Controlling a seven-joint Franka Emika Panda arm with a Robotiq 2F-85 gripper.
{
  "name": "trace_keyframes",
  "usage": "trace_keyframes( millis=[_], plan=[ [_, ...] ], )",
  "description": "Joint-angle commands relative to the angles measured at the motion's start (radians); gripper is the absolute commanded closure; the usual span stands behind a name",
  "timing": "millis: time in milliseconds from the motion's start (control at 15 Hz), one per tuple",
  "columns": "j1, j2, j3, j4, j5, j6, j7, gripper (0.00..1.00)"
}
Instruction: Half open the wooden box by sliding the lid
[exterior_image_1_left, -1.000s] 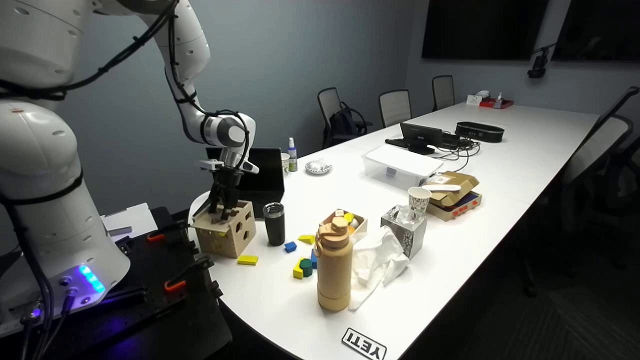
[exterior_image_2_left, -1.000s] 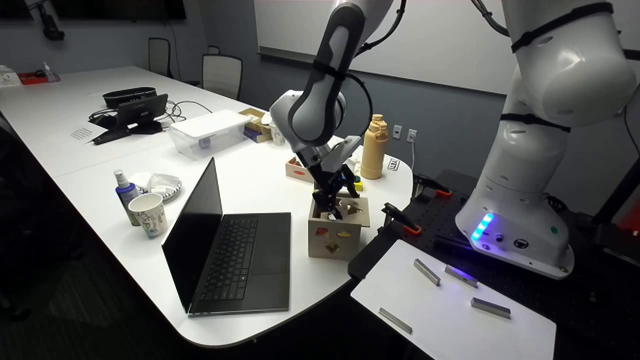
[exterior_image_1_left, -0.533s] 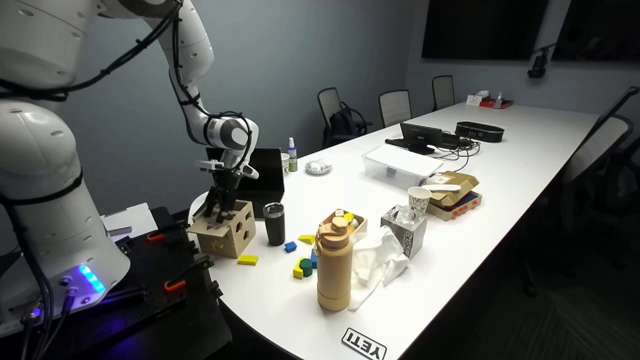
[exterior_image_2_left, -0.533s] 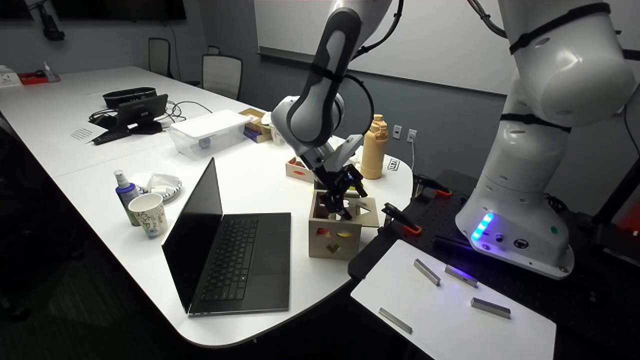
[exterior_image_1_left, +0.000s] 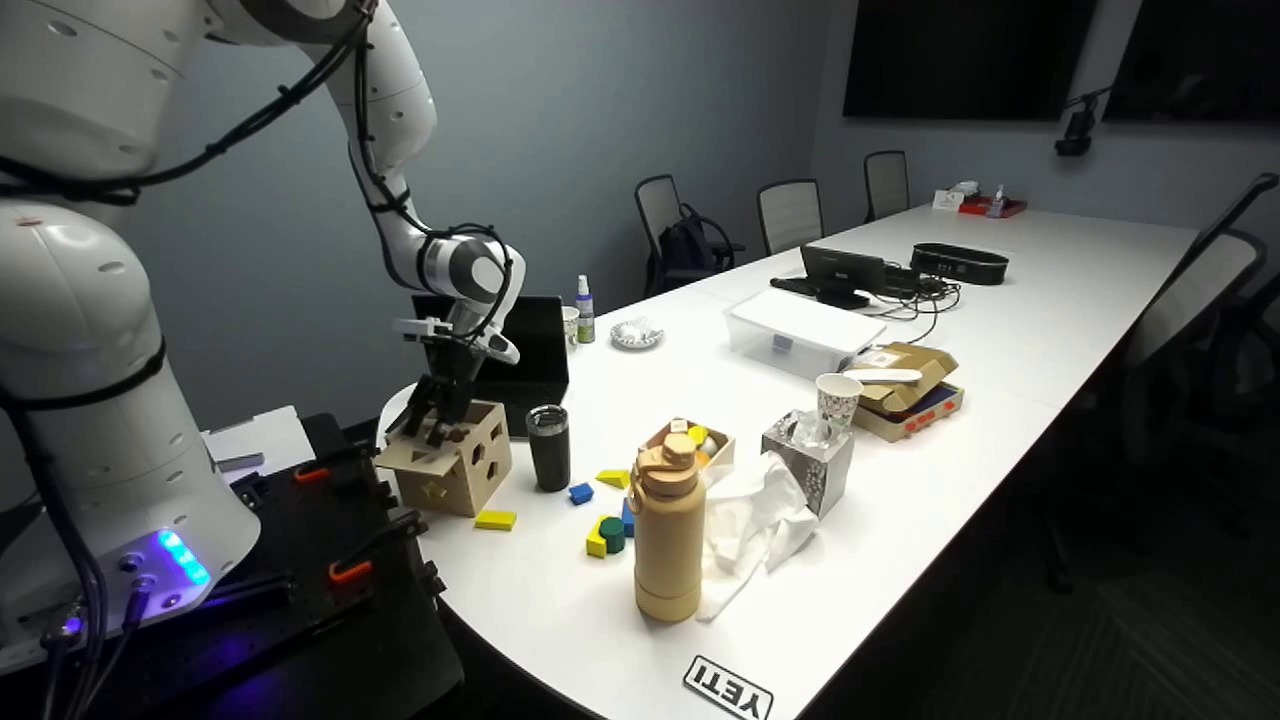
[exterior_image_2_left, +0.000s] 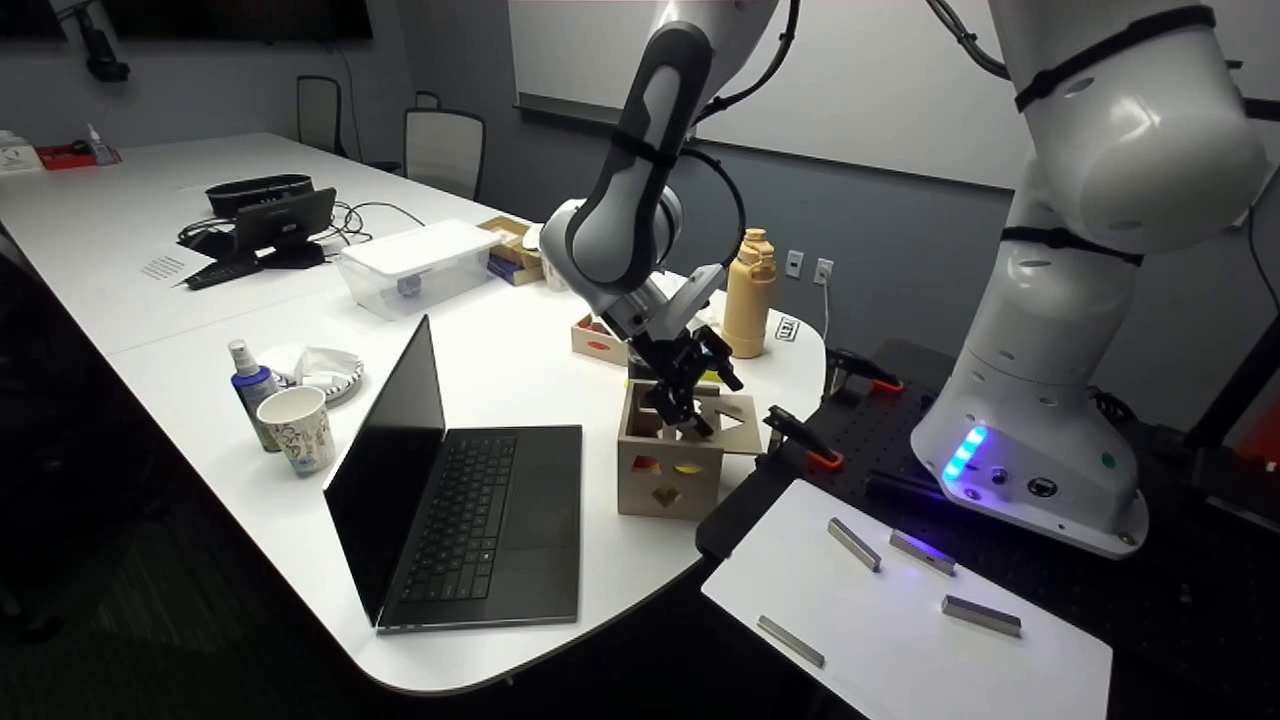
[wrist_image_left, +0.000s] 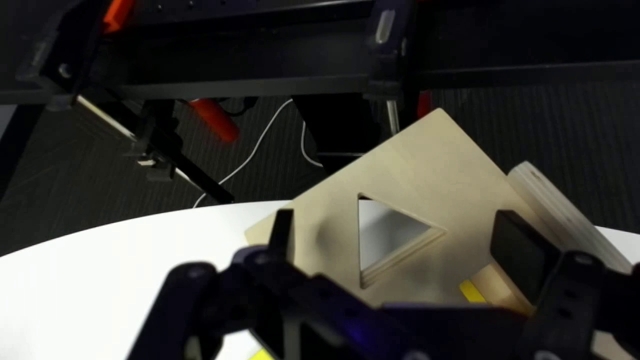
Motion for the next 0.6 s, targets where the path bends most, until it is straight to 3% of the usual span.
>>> trace_keyframes(
  millis=[0,533],
  plan=[
    [-0.023,0.015,0.012,0.029,0.017,-0.068,0.001,0.00],
    [-0.060,0.002,0.030,0.031,0.091,-0.020,-0.020,0.00]
  ],
)
